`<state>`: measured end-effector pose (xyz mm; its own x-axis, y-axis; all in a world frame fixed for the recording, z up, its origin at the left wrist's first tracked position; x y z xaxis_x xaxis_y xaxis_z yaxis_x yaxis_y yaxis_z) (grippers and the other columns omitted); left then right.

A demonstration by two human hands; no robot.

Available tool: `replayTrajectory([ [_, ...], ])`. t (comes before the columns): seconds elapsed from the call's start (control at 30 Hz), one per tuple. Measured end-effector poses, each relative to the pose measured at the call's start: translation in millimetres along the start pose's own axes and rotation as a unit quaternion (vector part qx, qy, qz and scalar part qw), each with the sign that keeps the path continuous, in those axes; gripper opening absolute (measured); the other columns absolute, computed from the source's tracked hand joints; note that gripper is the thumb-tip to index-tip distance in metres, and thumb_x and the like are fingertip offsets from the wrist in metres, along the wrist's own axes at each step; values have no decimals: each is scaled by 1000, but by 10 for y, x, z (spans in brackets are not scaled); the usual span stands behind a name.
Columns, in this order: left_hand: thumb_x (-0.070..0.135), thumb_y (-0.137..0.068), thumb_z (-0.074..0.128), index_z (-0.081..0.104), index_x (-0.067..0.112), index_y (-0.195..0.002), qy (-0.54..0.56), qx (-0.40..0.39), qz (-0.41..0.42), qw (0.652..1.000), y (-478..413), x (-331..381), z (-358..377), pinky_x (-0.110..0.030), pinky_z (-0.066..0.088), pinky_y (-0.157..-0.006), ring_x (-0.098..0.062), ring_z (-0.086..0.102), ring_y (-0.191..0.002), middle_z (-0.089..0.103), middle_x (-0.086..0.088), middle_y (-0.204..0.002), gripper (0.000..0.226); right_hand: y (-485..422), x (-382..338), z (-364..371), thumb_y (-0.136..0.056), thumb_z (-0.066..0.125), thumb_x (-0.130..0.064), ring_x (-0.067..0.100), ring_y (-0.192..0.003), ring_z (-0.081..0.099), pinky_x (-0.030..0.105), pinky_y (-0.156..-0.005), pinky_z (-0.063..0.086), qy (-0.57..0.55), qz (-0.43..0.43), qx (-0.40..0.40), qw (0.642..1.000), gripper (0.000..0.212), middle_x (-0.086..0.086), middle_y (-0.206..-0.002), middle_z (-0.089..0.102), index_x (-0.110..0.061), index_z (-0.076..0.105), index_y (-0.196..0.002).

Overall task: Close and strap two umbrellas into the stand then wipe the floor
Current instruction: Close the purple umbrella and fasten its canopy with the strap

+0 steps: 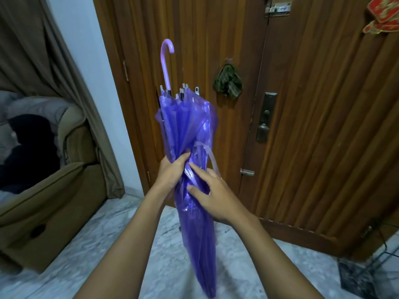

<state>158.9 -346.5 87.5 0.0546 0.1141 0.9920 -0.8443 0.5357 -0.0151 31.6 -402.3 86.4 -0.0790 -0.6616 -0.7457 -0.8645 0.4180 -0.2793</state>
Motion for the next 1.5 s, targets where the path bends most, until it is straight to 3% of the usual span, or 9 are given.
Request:
replayTrajectory([
  [0.1, 30, -85, 71, 68, 17, -115, 7, -14, -15, 1000, -17, -38, -82, -48, 53, -97, -26, 72, -98, 75, -5, -105, 33, 11, 121, -223, -88, 62, -51, 6, -97, 68, 40, -91, 55, -85, 24, 80, 993, 35, -13, -112, 69, -45, 57, -122],
  [0.2, 29, -87, 71, 65, 15, -119, 27, -32, -38, 998, -1, -91, -122, -48, 52, -97, -29, 71, -99, 74, -9, -107, 35, 146, 220, -682, -87, 55, -60, 11, -75, 69, 37, -70, 55, -46, 62, 280, 957, 26, -12, -79, 70, -37, 56, -98],
  [0.27, 26, -88, 69, 62, 12, -123, 49, -48, -49, 996, 24, -116, -121, -46, 53, -97, -29, 70, -99, 73, -11, -108, 38, 172, 224, -824, -90, 54, -58, 8, -77, 63, 28, -67, 45, -4, 72, 322, 944, 24, -13, -89, 62, -37, 57, -103],
  [0.4, 23, -89, 68, 61, 12, -125, 81, -62, -58, 993, 54, -146, -136, -42, 55, -92, -26, 71, -95, 74, -11, -108, 38, -20, 317, -700, -91, 60, -52, 11, -111, 52, 14, -90, 30, -51, 84, 228, 969, 18, -15, -111, 43, -38, 65, -101],
  [0.47, 23, -89, 68, 61, 11, -126, 87, -59, -58, 993, 43, -162, -160, -40, 57, -89, -26, 71, -93, 73, -12, -111, 40, -42, 320, -697, -92, 62, -46, 8, -115, 42, 8, -85, 21, -36, 80, 223, 971, 9, -13, -114, 42, -37, 64, -92],
  [0.67, 24, -90, 67, 61, 10, -127, 101, -71, -63, 990, 39, -193, -170, -37, 59, -81, -27, 72, -96, 73, -13, -111, 41, -159, 305, -516, -94, 61, -37, 4, -67, 53, 35, -72, 45, -171, 42, 174, 969, 9, -13, -73, 61, -33, 54, -91],
  [0.93, 26, -87, 70, 61, 8, -127, 99, -61, -68, 991, 74, -230, -242, -39, 57, -85, -28, 72, -98, 74, -13, -109, 44, -114, 318, -534, -101, 53, -24, -3, -53, 49, 10, -54, 37, -171, 50, 174, 968, 17, -9, -70, 60, -22, 65, -90],
  [1.27, 34, -78, 74, 62, 9, -128, 120, -110, -105, 981, 176, -280, -191, -43, 56, -90, -31, 70, -101, 70, -17, -118, 57, -107, 485, -467, -96, 60, -36, 15, -61, 60, 21, -61, 44, -239, 137, 115, 954, 31, -3, -76, 65, -9, 71, -87],
  [1.5, 38, -83, 73, 54, 7, -133, 109, -124, -88, 982, 256, -251, -64, -41, 58, -88, -29, 70, -100, 66, -18, -124, 63, -82, 308, -84, -100, 54, -27, 2, -54, 57, 27, -64, 53, -361, 132, 70, 920, 19, -6, -64, 63, -13, 63, -92],
])
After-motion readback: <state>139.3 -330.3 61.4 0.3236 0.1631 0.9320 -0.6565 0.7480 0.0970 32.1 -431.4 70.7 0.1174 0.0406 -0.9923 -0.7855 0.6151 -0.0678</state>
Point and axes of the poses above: each hand's wrist, its own y-axis away from the middle knuckle, its own z-axis out of the palm, x = y × z, the point moved 10 cm from there along -y, towards the middle knuckle
